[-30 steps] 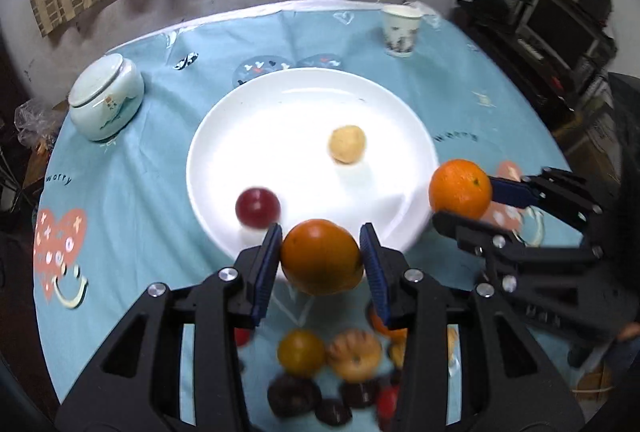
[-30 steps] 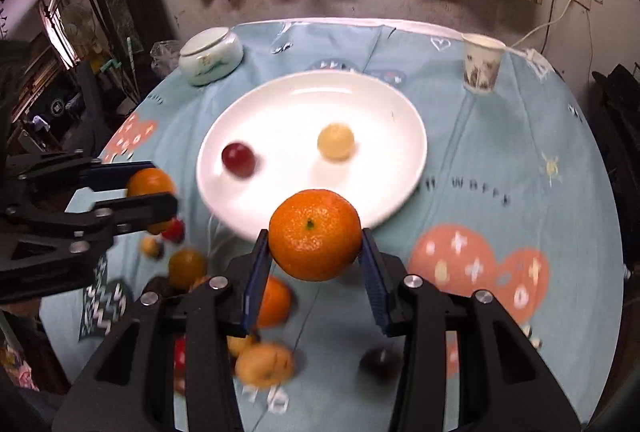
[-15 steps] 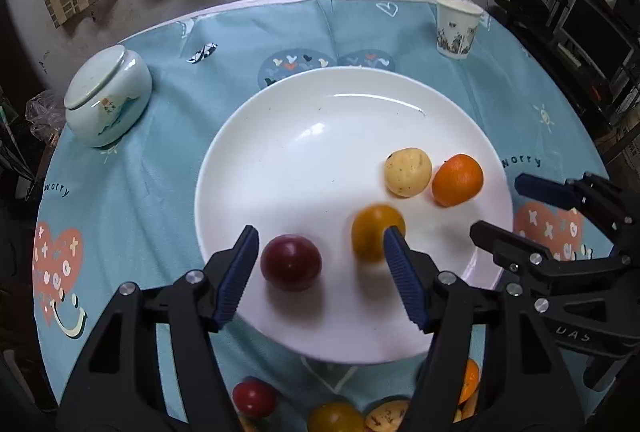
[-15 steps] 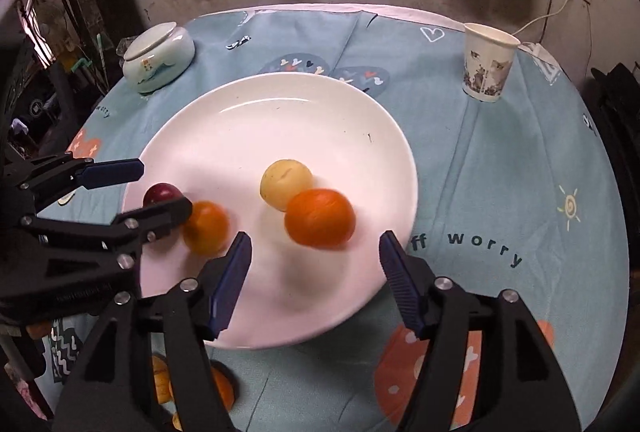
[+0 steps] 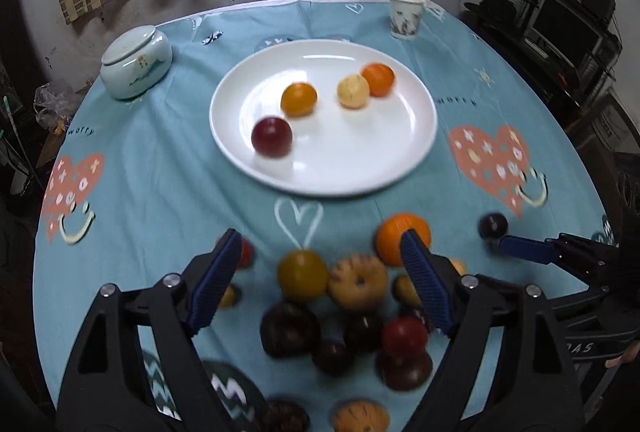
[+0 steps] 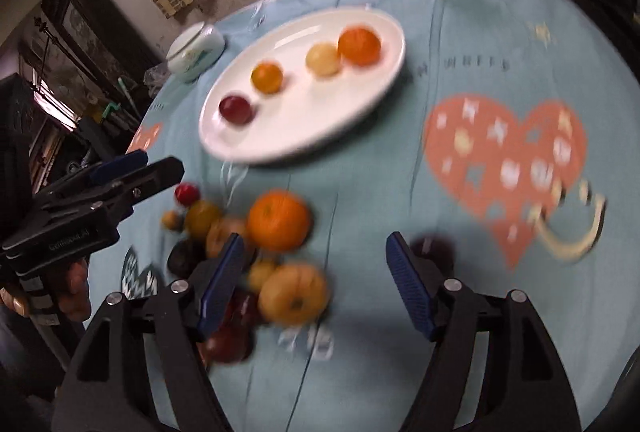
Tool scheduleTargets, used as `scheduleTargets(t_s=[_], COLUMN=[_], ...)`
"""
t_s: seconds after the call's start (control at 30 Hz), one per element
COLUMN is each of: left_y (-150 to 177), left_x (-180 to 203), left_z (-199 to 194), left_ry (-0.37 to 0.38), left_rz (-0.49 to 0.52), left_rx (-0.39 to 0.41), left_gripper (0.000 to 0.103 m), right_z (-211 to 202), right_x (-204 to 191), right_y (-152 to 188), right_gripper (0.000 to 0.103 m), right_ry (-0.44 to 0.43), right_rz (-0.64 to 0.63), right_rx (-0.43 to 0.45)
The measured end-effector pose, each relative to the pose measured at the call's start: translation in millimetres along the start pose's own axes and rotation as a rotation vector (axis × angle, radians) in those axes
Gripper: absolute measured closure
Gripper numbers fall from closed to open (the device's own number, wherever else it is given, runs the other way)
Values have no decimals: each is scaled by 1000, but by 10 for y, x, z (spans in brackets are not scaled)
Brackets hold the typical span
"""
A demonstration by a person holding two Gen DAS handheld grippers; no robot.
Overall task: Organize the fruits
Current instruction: 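Withdraw both tools from the plate and move toward the fruits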
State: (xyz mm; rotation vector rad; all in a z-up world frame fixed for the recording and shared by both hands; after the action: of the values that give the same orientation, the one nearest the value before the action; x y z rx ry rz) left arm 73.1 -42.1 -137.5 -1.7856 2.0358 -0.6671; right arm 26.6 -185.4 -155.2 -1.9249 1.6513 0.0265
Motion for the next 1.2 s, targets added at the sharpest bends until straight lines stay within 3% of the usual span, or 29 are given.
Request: scheduleTargets(t_s=[0.2, 0.33, 0.5, 0.77, 0.83, 0.93, 1.07, 1.13, 1.2], left_y=[329, 557, 720, 686, 659, 587, 453, 385, 334], left_x=[40, -167, -278, -399, -439, -479, -514, -530, -545], left_z=[-237, -367, -499, -713, -774, -893, -1096, -1193, -1253], left_ry=[-36, -31, -34, -58, -61, -61, -60, -60, -64], left_rz=[52, -22, -55, -71, -78, -78, -73, -70, -64], left_rx=[2, -11, -10, 45, 62, 102, 170, 207, 230], left_gripper=[19, 17, 17, 16, 16, 16, 15, 14, 13], right_z=[-173, -269, -206, -570, -813, -1407, -2655, -3131, -3434], right_x=[-210, -222, -244, -186, -207, -330, -714, -874, -959], right_y=[277, 407, 617, 456, 297, 8, -247, -215, -119], right_gripper=[26, 12, 8, 8, 8, 8, 6, 1, 1], right_ry=[-20, -81, -106, -84, -29, 74, 161, 157, 119], right_rz=[-1, 53, 97, 149, 109, -5, -119, -158, -170], right_rx=[11, 12, -64, 76, 146, 334, 734, 906, 1013])
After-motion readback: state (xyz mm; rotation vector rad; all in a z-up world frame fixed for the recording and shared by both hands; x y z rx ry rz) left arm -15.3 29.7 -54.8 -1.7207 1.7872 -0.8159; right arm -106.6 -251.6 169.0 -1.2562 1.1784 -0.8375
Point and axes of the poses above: each gripper's, at about its wrist camera, not at the fingertips, and z roughly the way its jaws point, x to its right, y to its underside, the point moved 4 cm from there along z, roughly the way its jaws point, and after that the axes turned 2 degrees about -z, right-handed, at the moved point
